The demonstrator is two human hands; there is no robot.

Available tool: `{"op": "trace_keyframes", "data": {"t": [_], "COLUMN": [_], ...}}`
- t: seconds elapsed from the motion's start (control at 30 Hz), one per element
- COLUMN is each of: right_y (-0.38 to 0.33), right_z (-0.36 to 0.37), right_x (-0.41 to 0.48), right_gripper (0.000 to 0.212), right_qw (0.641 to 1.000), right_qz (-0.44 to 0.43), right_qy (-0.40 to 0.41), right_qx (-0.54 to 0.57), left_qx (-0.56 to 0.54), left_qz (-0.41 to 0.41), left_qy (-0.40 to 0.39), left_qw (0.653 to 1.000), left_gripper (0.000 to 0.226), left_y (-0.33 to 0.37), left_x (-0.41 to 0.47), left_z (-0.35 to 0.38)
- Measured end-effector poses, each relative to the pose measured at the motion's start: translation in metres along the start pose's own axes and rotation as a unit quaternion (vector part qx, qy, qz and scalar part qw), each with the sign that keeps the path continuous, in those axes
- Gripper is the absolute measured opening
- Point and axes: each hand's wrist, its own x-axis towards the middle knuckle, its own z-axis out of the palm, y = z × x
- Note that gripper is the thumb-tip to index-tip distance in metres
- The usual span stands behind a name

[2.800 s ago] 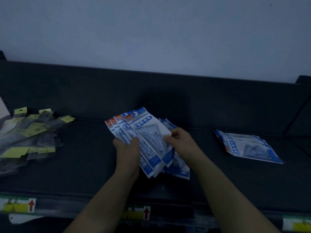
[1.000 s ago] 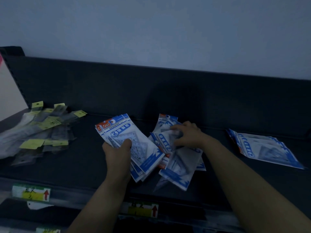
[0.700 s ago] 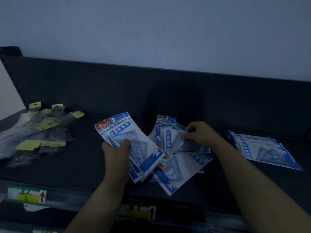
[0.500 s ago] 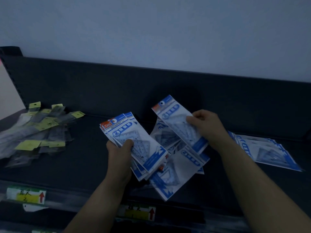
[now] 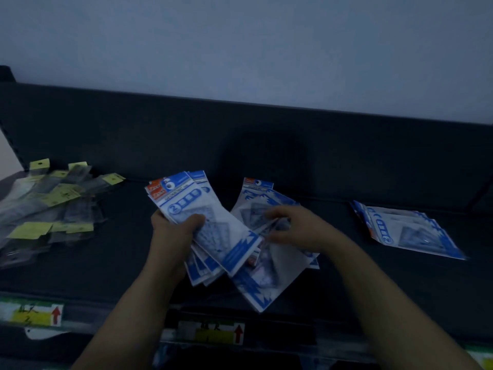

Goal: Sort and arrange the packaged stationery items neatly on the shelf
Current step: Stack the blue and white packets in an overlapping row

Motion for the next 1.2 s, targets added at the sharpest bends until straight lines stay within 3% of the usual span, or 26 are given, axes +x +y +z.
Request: {"op": "trace_keyframes", "data": {"t": [0.1, 0.47, 0.53, 0.7, 0.77, 0.87, 0.97, 1.2], "right_y": [0.021, 0.041, 0.042, 0.046, 0.052, 0.055, 0.051, 0.017], "right_z": [-0.008, -0.013, -0.014, -0.016, -0.019, -0.026, -0.034, -0.025], "right_x": [-0.016, -0.032, -0.035, -0.043, -0.046, -0.048, -0.048, -0.025], "right_gripper": [0.068, 0.111, 0.103, 0.033, 0.011, 0.009, 0.013, 0.034], "right_qw": [0.988, 0.977, 0.975, 0.98, 0.961, 0.899, 0.879, 0.909], "right_qz": [-0.001, 0.175, 0.197, 0.161, 0.136, 0.131, 0.1, -0.001], "right_qy": [-0.126, -0.014, 0.005, 0.081, 0.147, 0.207, 0.242, 0.272], "right_qx": [-0.089, -0.119, -0.105, 0.079, 0.193, 0.362, 0.399, 0.315], "left_qx": [0.023, 0.067, 0.072, 0.076, 0.069, 0.07, 0.075, 0.082], "left_qz": [-0.04, -0.068, -0.064, -0.043, -0.049, -0.043, -0.036, -0.042], "left_qy": [-0.007, -0.074, -0.081, -0.096, -0.106, -0.119, -0.136, -0.175], "left_qw": [0.999, 0.993, 0.992, 0.991, 0.991, 0.99, 0.987, 0.98], "left_gripper": [0.056, 0.051, 0.053, 0.056, 0.051, 0.047, 0.05, 0.051], "left_y": [0.001, -0.015, -0.016, -0.014, -0.013, -0.014, -0.02, -0.036], "left_x": [0.011, 0.014, 0.014, 0.011, 0.009, 0.004, 0.0, -0.01], "left_z": [-0.018, -0.016, -0.013, -0.003, 0.003, 0.013, 0.025, 0.055]}}
